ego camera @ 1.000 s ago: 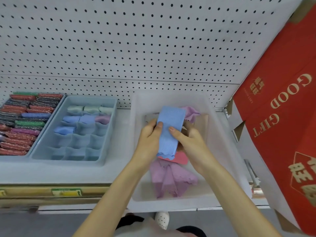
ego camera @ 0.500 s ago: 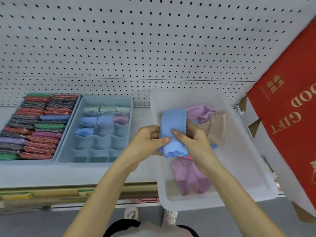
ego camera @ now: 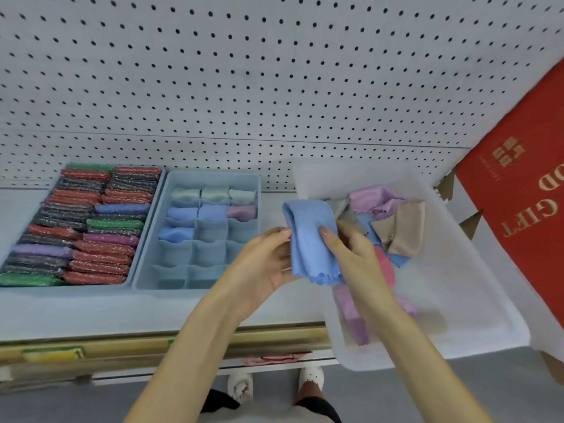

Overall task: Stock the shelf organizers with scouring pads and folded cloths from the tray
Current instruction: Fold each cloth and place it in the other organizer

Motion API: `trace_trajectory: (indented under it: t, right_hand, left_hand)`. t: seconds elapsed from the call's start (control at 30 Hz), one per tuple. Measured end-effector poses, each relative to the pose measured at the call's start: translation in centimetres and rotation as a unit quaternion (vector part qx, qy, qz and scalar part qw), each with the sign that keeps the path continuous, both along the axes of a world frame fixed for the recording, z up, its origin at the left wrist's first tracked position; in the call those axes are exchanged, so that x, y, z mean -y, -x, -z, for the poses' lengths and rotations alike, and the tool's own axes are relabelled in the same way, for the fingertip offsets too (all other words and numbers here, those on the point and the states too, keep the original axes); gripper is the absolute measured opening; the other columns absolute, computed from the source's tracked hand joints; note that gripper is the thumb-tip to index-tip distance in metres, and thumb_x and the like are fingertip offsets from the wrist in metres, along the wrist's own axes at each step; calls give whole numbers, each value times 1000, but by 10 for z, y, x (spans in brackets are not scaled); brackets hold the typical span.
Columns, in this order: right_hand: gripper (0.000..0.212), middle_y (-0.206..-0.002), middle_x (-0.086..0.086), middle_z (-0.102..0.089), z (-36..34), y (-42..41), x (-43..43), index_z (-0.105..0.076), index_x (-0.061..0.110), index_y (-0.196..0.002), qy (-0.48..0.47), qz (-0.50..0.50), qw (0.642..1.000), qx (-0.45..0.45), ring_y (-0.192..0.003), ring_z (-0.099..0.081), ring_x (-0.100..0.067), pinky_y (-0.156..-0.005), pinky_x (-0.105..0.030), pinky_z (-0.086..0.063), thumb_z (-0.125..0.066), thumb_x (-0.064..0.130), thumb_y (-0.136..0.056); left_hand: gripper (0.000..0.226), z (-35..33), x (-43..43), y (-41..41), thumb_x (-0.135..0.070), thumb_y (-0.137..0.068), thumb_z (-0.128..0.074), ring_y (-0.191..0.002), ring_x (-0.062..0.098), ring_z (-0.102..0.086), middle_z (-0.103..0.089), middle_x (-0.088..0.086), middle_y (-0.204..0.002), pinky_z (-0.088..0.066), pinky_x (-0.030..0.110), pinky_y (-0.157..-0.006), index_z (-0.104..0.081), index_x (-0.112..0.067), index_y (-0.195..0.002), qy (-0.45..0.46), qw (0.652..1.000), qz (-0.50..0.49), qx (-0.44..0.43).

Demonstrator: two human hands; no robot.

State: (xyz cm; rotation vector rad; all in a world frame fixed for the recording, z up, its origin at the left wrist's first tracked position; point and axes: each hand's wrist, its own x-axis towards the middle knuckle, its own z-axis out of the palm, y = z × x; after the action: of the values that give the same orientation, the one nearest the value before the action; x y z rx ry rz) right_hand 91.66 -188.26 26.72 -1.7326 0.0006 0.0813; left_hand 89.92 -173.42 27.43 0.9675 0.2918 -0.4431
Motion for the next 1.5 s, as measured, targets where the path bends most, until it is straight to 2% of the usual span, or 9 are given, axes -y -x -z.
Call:
trace_trajectory:
  t: [0.1,0.3,0.53,0.63,0.73,1.1,1.2,1.37,1.5]
  right_hand:
    - [18,-83,-17,-61,5,10,-9,-57,23,-107,20,5,1000,2,-74,-58,-21,-69,-35,-49,-62,19,-90]
    - [56,-89,6,-49,17,24,-31,-43,23,-120,107,87,987,76,-71,-46,0,-66,-15,-42,-78,23,-76]
    - [39,-97,6,-48,20,55,-56,-45,35,-96,115,134,975,133,-85,-48,-12,-74,-24,-40,-71,43,-68]
    - [40,-104,7,-49,16,70,-64,-53,26,-107,256,80,917,296,-96,-43,-9,-83,-18,-34,-65,49,-76]
    - [42,-104,6,-56,19,70,-71,-58,22,-110,321,11,883,342,-98,-46,-9,-85,-21,-32,-60,49,-79]
    - [25,-92,22,-61,22,61,-81,-67,27,-101,217,-24,944,247,-88,-52,3,-80,-24,-44,-54,41,-85]
    - [8,-82,17,-65,18,57,-84,-67,32,-87,128,-20,979,157,-82,-58,-3,-72,-18,-44,-60,31,-89]
    - [24,-56,14,-43,12,44,-80,-60,13,-70,42,26,995,83,-56,-35,-2,-54,-22,-27,-57,15,-94]
    - [36,-67,-18,-49,6,35,-78,-61,3,-80,32,36,991,122,-66,-37,-11,-59,-29,-29,-55,38,-87]
  left_hand:
    - [49,4,-7,5,-22,-93,-46,-111,32,-63,-64,20,-121,-55,39,-89,-46,9,-131,64,998,-1,-15]
    - [38,16,-11,19,-19,-98,-43,-100,23,-65,-64,11,-116,-57,33,-81,-51,1,-130,77,995,-51,-24]
    - [26,19,-28,32,-13,-98,-45,-93,21,-70,-71,9,-109,-59,33,-74,-58,-12,-121,65,992,-107,28]
    - [26,19,-33,34,-15,-98,-46,-94,22,-69,-69,10,-111,-59,34,-73,-56,-13,-122,27,991,-121,45]
    - [26,19,-40,36,-16,-98,-47,-88,20,-70,-71,9,-103,-57,29,-71,-55,-9,-121,16,989,-134,56]
    - [41,20,-65,37,-24,-103,-32,-89,32,-69,-67,27,-98,-57,36,-76,-56,7,-113,50,993,-98,50]
    - [39,23,-69,40,-22,-103,-34,-105,32,-65,-68,22,-110,-51,41,-94,-59,5,-115,14,994,-97,51]
    - [23,28,-71,42,-17,-101,-41,-91,13,-70,-75,0,-96,-56,27,-80,-62,-12,-107,-46,991,-114,61]
    - [21,28,-69,43,-15,-101,-42,-82,7,-70,-75,-7,-87,-55,24,-75,-63,-16,-100,-65,988,-121,68]
